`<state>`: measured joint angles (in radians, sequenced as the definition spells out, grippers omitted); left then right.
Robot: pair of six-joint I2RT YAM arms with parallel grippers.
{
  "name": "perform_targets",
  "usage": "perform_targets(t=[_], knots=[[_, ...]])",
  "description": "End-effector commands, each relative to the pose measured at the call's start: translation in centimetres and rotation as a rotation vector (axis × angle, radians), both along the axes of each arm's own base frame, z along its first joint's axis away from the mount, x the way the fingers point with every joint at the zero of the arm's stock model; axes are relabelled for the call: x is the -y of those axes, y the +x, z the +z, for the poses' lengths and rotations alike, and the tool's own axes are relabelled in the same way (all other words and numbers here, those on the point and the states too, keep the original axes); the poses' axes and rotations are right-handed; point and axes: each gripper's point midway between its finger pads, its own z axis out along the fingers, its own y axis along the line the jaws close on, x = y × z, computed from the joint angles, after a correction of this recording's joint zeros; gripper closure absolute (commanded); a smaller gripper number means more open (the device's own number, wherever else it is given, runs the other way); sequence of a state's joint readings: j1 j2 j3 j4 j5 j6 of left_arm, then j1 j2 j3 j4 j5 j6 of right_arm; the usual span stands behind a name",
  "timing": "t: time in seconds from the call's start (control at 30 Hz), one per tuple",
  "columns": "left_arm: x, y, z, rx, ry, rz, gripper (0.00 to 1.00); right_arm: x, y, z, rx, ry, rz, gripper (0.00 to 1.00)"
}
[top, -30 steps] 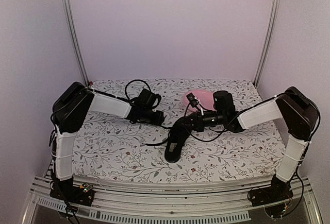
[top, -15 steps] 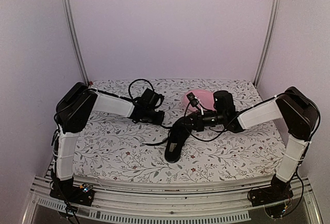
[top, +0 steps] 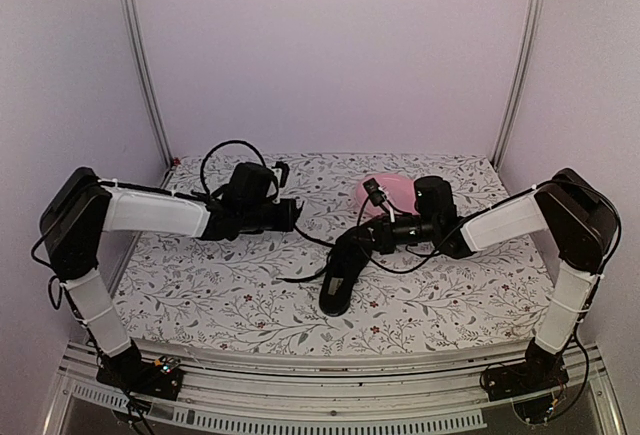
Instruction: Tie the shoes
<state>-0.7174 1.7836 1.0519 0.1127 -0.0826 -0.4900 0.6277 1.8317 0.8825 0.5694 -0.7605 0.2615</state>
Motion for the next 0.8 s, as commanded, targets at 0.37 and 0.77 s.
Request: perform_targets(t=[0.37, 0.77], knots=[[9.2, -13.5, 3.9, -0.263, -0.517, -0.304, 1.00, 0.1, 2.3, 0.6, -0.006, 0.003, -0.113, 0.98], [13.0, -17.6, -0.2, -0.368, -0.273, -0.493, 1.00, 0.1, 2.9, 0.4, -0.021, 0.002, -0.143, 0.98]])
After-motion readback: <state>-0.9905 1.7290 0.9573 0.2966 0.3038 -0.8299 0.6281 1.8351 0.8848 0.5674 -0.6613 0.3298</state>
